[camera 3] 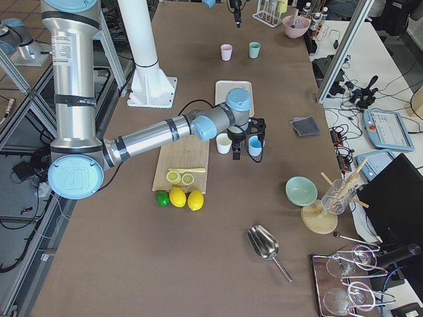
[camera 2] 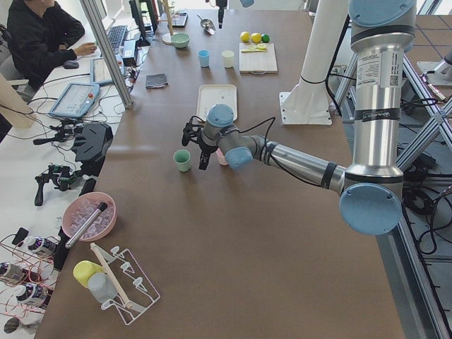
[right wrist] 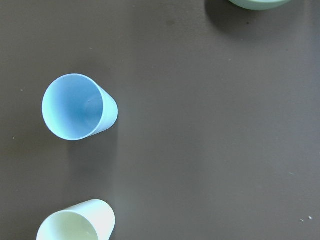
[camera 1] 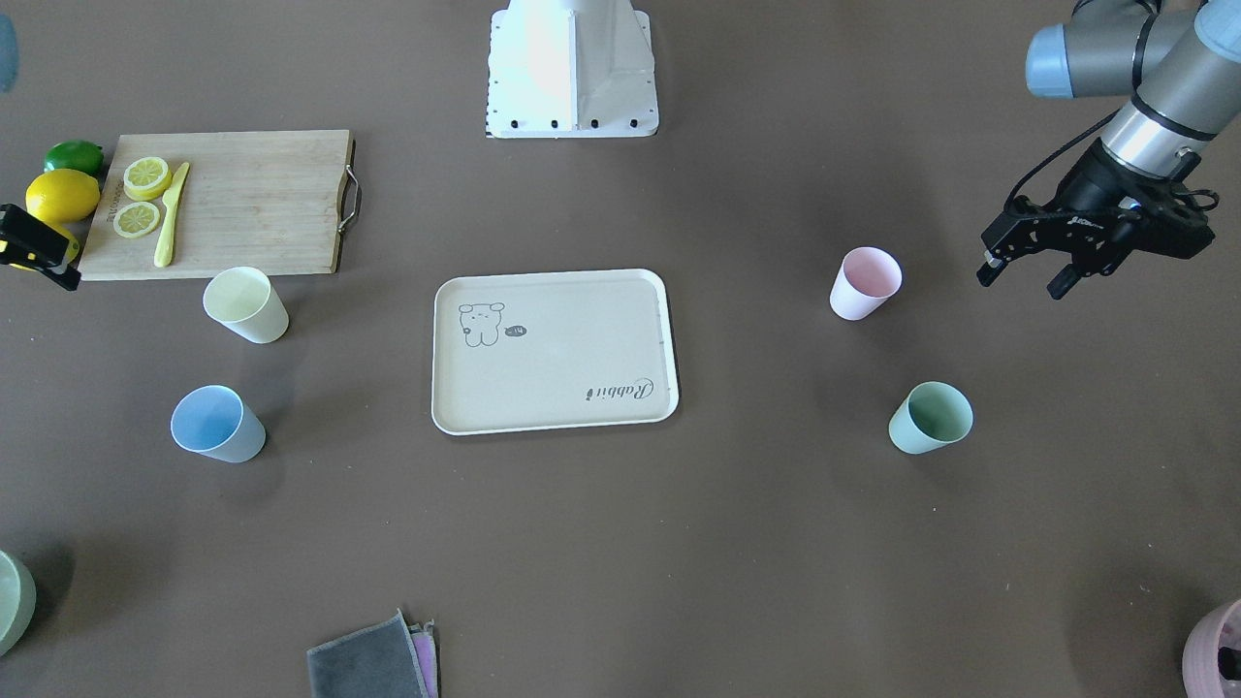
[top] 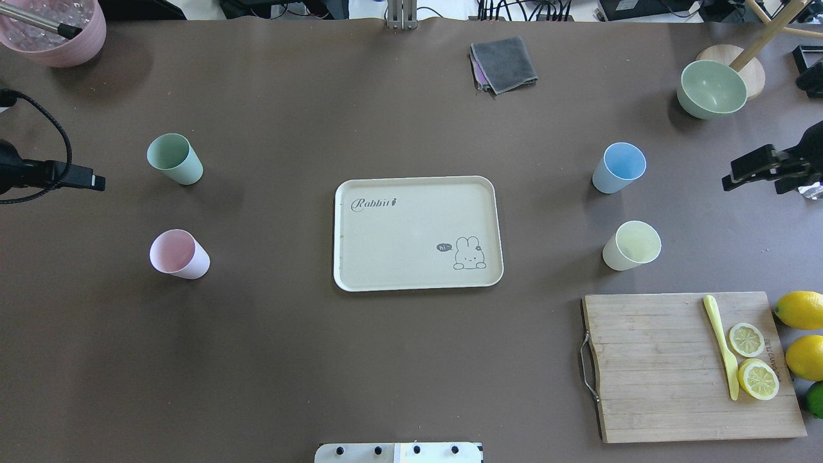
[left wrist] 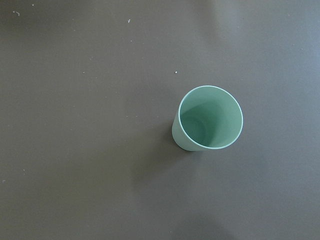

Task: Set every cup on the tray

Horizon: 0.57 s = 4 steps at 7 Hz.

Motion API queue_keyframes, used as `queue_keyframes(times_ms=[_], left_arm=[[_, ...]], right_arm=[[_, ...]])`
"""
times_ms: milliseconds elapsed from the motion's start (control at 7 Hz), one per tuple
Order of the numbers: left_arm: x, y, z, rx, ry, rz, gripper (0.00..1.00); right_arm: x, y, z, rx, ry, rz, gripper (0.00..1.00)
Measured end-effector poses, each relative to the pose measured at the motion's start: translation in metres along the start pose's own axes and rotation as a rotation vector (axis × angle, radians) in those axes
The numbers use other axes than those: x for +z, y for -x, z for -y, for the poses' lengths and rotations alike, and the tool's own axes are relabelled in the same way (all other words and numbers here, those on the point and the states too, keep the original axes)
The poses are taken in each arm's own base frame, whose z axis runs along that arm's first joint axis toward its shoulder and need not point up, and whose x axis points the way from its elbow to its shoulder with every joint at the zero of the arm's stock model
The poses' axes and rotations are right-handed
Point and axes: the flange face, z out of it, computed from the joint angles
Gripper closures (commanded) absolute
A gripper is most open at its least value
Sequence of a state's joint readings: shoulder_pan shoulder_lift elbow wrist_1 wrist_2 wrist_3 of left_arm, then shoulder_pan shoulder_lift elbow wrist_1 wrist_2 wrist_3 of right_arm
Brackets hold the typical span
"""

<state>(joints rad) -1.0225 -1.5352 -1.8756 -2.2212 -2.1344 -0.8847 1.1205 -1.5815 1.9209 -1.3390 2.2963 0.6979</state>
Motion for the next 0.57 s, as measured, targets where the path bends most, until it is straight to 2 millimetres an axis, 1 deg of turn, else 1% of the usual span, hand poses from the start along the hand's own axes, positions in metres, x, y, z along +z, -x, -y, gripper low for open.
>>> queue_keyframes(times_ms=[143, 286, 429, 571], left_arm=[[-0.001, -0.001, 0.000, -0.004, -0.003, 0.000, 0.02], [-0.002, -0.002, 0.000, -0.005, -0.004, -0.001, 0.02], [-0.003, -0.002, 0.000, -0.005, -0.006, -0.002, 0.02], [-0.003, -0.003, 0.000, -0.005, -0.006, -0.003, 0.02]], right_arm=[[0.022, 0.018, -0.009, -0.030, 0.002, -0.009, 0.01], [0.039, 0.030, -0.016, -0.052, 0.015, -0.018, 0.02], [0.054, 0.042, -0.021, -0.070, 0.030, -0.026, 0.02], [0.068, 0.052, -0.023, -0.086, 0.042, -0.034, 0.04]])
